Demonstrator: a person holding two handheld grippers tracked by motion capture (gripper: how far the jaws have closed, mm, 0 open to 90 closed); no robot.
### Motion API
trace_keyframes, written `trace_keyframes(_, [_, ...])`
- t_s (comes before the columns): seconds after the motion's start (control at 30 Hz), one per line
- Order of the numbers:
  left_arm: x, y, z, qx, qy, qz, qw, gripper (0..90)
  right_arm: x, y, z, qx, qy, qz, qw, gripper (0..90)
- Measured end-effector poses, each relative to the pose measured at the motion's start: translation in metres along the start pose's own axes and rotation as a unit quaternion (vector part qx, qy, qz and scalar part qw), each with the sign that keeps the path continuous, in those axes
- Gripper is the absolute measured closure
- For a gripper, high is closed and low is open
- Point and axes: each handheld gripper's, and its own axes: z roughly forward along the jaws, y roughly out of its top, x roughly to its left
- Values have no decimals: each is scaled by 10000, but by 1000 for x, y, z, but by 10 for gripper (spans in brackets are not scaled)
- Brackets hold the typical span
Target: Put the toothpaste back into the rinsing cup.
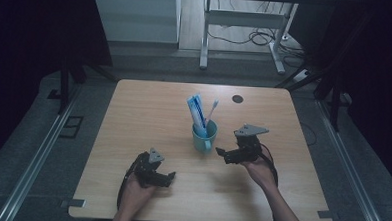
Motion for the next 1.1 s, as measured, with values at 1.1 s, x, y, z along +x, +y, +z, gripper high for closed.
trace_keyframes(1.1, [0,0,0,-1,2,-18,10000,49,-9,-56,-37,142,-99,195,9997,20])
